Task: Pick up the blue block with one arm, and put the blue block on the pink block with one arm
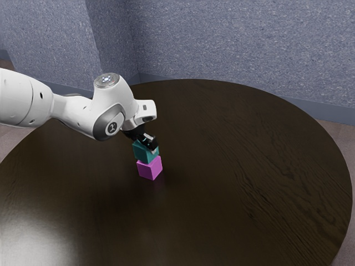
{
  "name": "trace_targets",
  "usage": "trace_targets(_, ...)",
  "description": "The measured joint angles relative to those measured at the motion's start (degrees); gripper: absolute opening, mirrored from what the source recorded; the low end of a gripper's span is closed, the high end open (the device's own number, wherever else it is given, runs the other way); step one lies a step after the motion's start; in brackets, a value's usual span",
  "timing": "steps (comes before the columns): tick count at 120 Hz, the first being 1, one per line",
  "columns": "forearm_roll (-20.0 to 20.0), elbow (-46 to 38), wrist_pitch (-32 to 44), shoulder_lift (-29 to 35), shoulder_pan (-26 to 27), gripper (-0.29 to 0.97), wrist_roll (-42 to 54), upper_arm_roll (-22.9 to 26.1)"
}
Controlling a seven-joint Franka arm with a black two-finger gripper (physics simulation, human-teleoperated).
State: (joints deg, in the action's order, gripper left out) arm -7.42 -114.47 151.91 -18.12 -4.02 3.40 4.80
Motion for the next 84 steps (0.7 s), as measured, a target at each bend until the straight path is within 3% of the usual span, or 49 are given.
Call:
trace_targets(32,0.95,0.25,-0.21,0.10,-0.03,0.58,2.17,0.29)
trace_targets(67,1.09,0.14,-4.47,7.59,-0.02,0.65,3.61,0.72)
trace_targets(84,1.21,0.31,-11.24,13.67,-0.13,0.67,3.50,1.15)
